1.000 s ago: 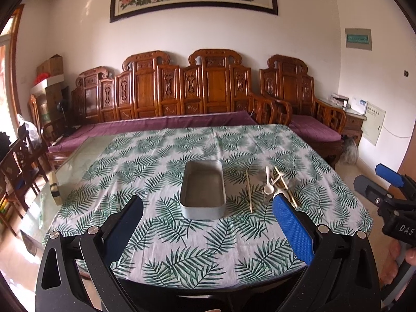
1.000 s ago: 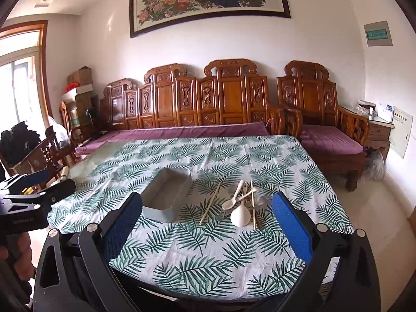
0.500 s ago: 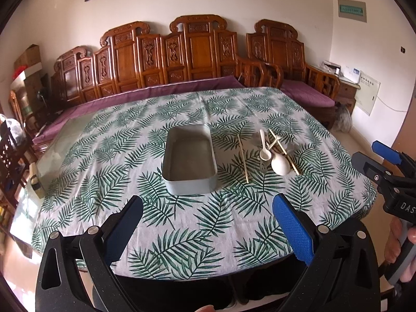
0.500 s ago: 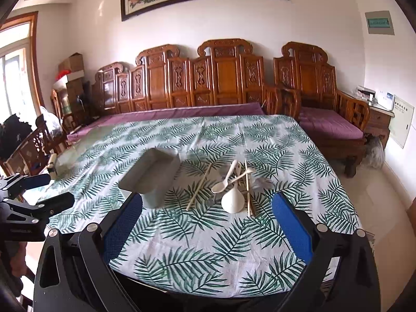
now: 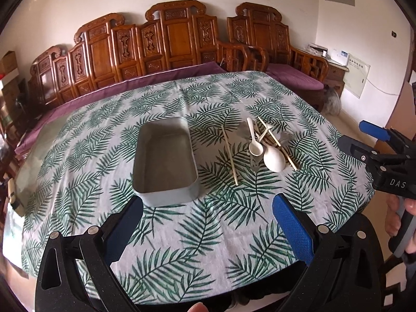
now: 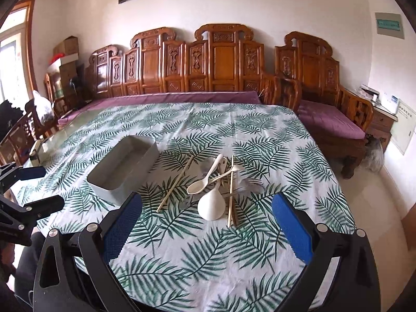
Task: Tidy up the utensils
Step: 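Move both tools forward toward the utensil pile beside the grey tray, then grasp a white plastic spoon with the right tool while the left tool grasps a wooden chopstick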
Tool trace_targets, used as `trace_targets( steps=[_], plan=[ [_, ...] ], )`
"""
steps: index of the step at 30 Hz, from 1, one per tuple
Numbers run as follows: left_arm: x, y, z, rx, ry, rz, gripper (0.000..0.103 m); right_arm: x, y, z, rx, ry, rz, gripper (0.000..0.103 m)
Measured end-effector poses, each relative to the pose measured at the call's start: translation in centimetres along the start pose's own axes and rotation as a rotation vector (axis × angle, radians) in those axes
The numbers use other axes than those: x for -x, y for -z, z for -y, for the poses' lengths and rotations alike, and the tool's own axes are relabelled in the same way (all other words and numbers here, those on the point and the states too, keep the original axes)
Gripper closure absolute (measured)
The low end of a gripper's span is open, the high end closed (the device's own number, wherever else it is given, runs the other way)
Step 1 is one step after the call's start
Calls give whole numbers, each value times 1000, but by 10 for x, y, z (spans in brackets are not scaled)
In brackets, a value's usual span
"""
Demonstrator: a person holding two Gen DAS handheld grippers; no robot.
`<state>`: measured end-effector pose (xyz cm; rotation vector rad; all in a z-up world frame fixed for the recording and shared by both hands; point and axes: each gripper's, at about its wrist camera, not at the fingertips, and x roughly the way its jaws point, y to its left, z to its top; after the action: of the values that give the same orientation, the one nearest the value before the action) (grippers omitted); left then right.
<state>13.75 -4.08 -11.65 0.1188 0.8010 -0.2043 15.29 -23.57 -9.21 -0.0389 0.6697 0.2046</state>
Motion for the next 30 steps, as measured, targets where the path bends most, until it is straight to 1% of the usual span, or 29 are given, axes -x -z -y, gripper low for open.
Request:
trace_targets(
  steps=[4,7,10,13,15,16,18,20,21,24,25,26,28,30],
  plan=[
    [-18,-8,2,2,53,-4,6,-23,-4,10,22,7,-40,4],
    [-34,-14,3,2,66,-15,6,-42,-7,18,37,5,-74,6],
    [-49,-20,2,1,80,-31,6,-58,-9,25,35,-14,-102,12],
    [-62,-26,2,11,87,-41,7,-82,-12,29,35,-51,-133,20],
    [-70,-29,3,14,99,-46,7,-98,-13,28,45,-76,-152,30],
    [-72,-30,3,15,101,-47,8,-109,-14,28,51,-90,-167,33],
    [-78,-32,5,10,105,-49,9,-129,-14,27,53,-128,-198,46],
    [-85,-34,7,7,118,-58,14,-151,-14,25,52,-166,-232,54],
    [-89,-35,7,7,122,-64,15,-159,-14,24,55,-176,-240,56],
    [-102,-38,8,2,120,-82,24,-188,-19,19,67,-198,-274,59],
    [-105,-38,8,-1,120,-87,28,-198,-20,17,67,-206,-289,61],
    [-108,-40,7,-4,123,-88,30,-203,-21,17,66,-210,-296,63],
    [-113,-42,7,-7,128,-86,32,-221,-24,16,66,-211,-323,65],
    [-117,-44,7,-10,140,-87,37,-234,-24,16,69,-202,-349,66]
  ],
)
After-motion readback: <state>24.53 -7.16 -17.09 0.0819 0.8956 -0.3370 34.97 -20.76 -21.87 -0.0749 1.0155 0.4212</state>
